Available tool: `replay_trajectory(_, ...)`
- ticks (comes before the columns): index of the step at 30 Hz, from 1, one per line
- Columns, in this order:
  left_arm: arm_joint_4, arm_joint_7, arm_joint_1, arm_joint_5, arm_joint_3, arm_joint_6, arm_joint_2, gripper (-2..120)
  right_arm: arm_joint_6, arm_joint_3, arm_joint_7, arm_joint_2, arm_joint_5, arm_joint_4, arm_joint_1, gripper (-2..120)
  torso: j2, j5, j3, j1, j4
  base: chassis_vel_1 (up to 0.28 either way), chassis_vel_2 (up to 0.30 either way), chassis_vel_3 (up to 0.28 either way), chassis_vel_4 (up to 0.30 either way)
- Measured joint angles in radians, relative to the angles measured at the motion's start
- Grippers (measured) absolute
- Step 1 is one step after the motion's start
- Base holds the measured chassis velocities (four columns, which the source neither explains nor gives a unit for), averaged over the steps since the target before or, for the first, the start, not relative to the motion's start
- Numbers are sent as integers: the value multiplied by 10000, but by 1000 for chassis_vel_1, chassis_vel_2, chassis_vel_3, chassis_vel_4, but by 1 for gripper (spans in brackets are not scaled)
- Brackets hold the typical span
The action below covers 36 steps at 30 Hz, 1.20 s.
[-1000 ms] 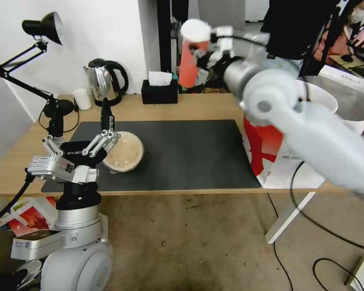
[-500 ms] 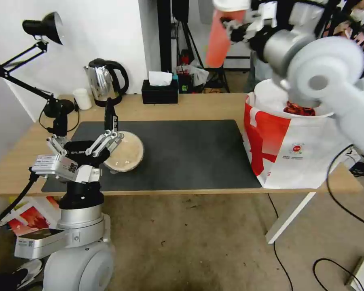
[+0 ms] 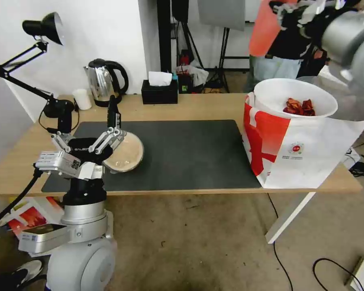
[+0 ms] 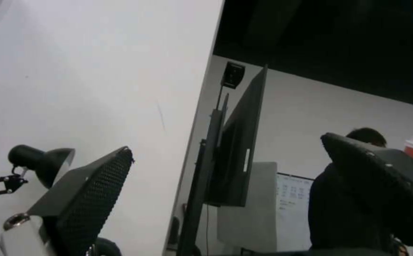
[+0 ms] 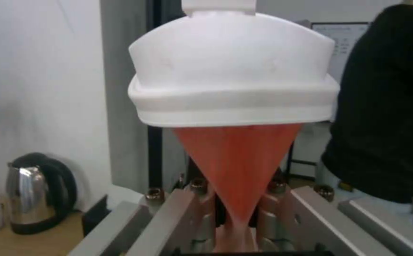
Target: Pick up the trash from the table and place it into the takeout bag.
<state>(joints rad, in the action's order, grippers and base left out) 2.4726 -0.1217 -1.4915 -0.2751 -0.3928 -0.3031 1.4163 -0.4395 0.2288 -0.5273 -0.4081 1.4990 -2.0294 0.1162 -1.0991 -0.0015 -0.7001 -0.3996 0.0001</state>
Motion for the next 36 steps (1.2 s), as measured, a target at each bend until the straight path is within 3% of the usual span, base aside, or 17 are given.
replay_trajectory(12,-46,-5,140,-131,99,4,-111,100,36,-1646,423,1310,-355,-77,-2025,4,2,1,-1,-1,-1,0,0,0,0)
replay_trajectory(36,-60,-11,165,-171,208,-38,-116,100,114,-1655,661,2102,-1541,88,-2701,4,5,0,-1,-3,-2,0,0,0,0)
